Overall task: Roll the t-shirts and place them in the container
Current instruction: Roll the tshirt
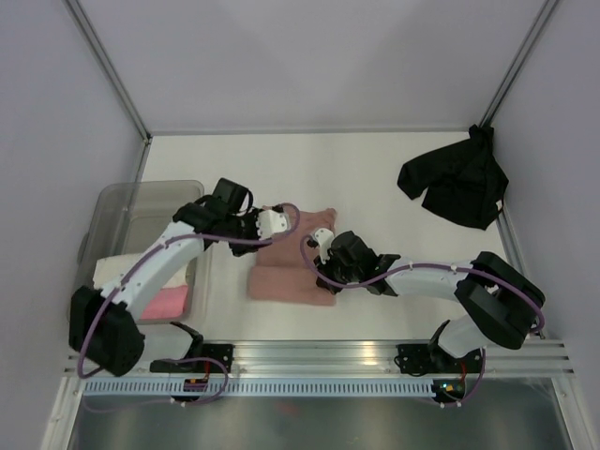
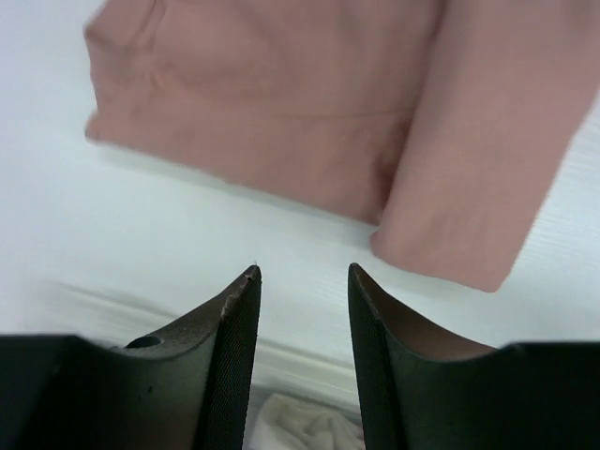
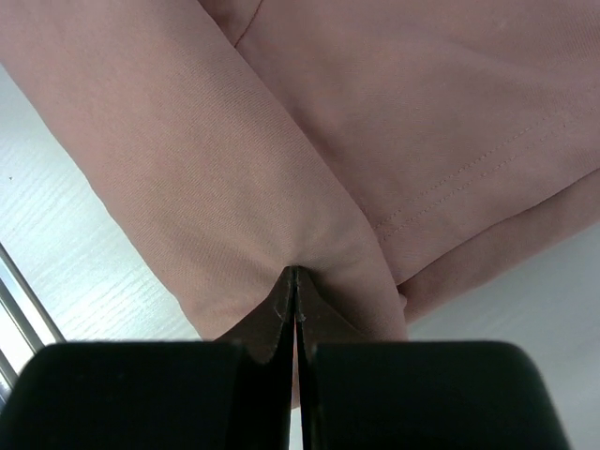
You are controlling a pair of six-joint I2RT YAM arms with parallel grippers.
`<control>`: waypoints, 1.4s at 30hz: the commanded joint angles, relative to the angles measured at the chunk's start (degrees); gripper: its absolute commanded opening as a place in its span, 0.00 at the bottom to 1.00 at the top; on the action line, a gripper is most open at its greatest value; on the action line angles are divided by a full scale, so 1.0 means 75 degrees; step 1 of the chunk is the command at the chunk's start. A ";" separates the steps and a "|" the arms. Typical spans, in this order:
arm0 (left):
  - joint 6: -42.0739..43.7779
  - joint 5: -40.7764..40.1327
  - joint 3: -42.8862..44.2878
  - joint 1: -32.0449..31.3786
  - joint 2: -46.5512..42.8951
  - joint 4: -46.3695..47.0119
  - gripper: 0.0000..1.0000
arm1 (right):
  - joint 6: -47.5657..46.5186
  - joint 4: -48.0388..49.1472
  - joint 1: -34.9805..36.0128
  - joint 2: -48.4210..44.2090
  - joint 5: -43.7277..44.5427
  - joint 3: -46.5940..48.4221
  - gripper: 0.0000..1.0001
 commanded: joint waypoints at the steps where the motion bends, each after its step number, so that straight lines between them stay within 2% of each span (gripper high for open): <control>1: 0.1273 0.0360 -0.1404 -0.0811 -0.1028 0.0368 0.50 | 0.0136 0.0287 -0.0075 -0.0052 0.0087 -0.0067 0.00; 5: 0.1883 -0.0192 -0.3178 -0.2146 -0.2714 0.1435 0.61 | 0.0148 0.0369 -0.0110 -0.0006 0.0052 -0.0067 0.00; 7: 0.2001 -0.0472 -0.3821 -0.2406 -0.2917 0.1926 0.65 | 0.0171 0.0369 -0.0122 0.0006 0.0005 -0.0055 0.00; 10: 0.2001 -0.1082 -0.4328 -0.2723 -0.2766 0.2605 0.67 | 0.0124 0.0369 -0.0134 0.0030 -0.0065 0.0003 0.00; 11: 0.1978 -0.1199 -0.4376 -0.2770 -0.2649 0.2724 0.72 | 0.0101 0.0346 -0.0134 0.0053 -0.0065 0.0027 0.00; 12: 0.1920 -0.1386 -0.4434 -0.2794 -0.2416 0.2818 0.73 | 0.0078 0.0322 -0.0134 0.0076 -0.0077 0.0038 0.00; 18: 0.1194 -0.1470 -0.4201 -0.2993 -0.1641 0.3042 0.73 | 0.0019 0.0240 -0.0134 0.0147 -0.0077 0.0121 0.00; 22: 0.1099 -0.1586 -0.4411 -0.3063 -0.1325 0.3276 0.73 | 0.0019 0.0193 -0.0145 0.0147 -0.0077 0.0132 0.00; 25: 0.1052 -0.2078 -0.4634 -0.3064 -0.1172 0.3686 0.67 | -0.0051 0.0135 -0.0145 0.0100 -0.0100 0.0109 0.00; 26: 0.1052 -0.2091 -0.4669 -0.3064 -0.1067 0.3756 0.55 | -0.0063 0.0134 -0.0145 0.0088 -0.0100 0.0109 0.00; 28: 0.1029 -0.2290 -0.4704 -0.3064 -0.0985 0.3850 0.40 | -0.0087 0.0123 -0.0157 0.0077 -0.0112 0.0097 0.00; 29: 0.0994 -0.2267 -0.4704 -0.3064 -0.0949 0.3851 0.28 | -0.0098 0.0099 -0.0169 0.0077 -0.0112 0.0097 0.00; 31: 0.0912 -0.2208 -0.4646 -0.3064 -0.0949 0.3839 0.16 | -0.0110 0.0099 -0.0204 0.0065 -0.0147 0.0109 0.00; 32: 0.0865 -0.2185 -0.4611 -0.3064 -0.0961 0.3827 0.03 | -0.0133 0.0099 -0.0239 -0.0005 -0.0159 0.0109 0.00; 35: 0.0725 -0.2161 -0.4412 -0.3052 -0.0984 0.3559 0.02 | -0.0309 0.0087 -0.0251 -0.0356 -0.0182 0.0097 0.02; 37: 0.0608 -0.1776 -0.4131 -0.3005 -0.1042 0.3115 0.02 | -0.0519 0.0157 -0.0251 -0.0892 -0.0019 -0.0031 0.14; 38: 0.0444 -0.1612 -0.3863 -0.2970 -0.1054 0.2869 0.02 | -0.0636 0.0216 -0.0251 -0.1116 -0.0030 -0.0101 0.30; 41: 0.0128 -0.0711 -0.3359 -0.2771 -0.1101 0.2143 0.02 | -0.1419 0.0310 -0.0204 -0.2042 -0.0194 -0.0523 0.42; 42: 0.0115 -0.0627 -0.3275 -0.2747 -0.1101 0.2047 0.02 | -0.1643 0.0299 -0.0169 -0.2265 -0.0241 -0.0744 0.43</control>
